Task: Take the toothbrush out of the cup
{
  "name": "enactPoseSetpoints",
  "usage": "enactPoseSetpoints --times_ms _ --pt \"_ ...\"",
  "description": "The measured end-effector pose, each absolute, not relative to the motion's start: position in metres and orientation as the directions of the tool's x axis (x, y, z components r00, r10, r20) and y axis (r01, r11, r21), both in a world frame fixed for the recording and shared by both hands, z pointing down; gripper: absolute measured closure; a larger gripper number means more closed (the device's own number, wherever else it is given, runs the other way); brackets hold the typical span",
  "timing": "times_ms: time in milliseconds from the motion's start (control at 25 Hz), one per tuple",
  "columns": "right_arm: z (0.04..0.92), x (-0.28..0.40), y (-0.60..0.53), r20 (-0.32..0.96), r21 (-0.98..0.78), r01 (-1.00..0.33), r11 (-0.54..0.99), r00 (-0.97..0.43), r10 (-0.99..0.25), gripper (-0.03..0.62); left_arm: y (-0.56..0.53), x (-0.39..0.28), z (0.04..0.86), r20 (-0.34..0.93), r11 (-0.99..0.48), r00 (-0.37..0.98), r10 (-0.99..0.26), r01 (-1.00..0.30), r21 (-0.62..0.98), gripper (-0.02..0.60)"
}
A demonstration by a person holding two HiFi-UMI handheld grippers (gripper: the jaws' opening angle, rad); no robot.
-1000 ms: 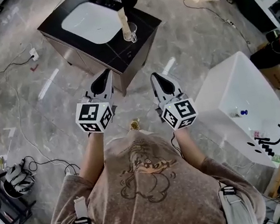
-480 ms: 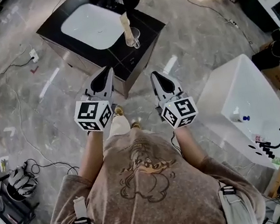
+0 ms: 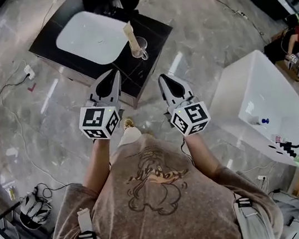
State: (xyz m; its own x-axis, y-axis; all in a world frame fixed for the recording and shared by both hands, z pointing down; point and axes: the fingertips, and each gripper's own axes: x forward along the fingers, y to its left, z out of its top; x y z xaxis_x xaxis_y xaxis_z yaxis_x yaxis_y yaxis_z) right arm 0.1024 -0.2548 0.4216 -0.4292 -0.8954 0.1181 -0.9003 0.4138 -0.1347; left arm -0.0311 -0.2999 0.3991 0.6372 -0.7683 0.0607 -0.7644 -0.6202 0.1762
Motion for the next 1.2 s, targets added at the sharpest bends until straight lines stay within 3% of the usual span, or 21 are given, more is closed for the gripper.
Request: enactPoseSetpoints --times_ms 480,560,680,1200 --pt "0.415 0.100 -0.289 0.070 -0.115 -0.908 0.403 -0.412 -0.908 0.565 -0.329 -0.029 0.406 0.066 -0.642 0.664 -0.745 -0.741 0.197 0.548" --pt "0.415 0.098 -0.293 0.069 -0.132 -0.899 0.417 -0.428 -0.901 0.408 -0.331 -0.030 0.406 0.066 -0.642 0.664 -0.745 -0.740 0.200 0.548" --pt "0.418 0.094 -0.300 0.072 -0.159 -0.884 0.440 -0.455 -0.888 0.310 -0.333 -0.030 0.407 0.068 -0.640 0.662 -0.746 -0.742 0.202 0.548" --pt "0.442 0.079 -0.351 0.094 -0.143 -0.852 0.504 -0.519 -0.850 0.306 -0.340 -0.026 0.411 0.072 -0.623 0.646 -0.760 -0.755 0.204 0.548"
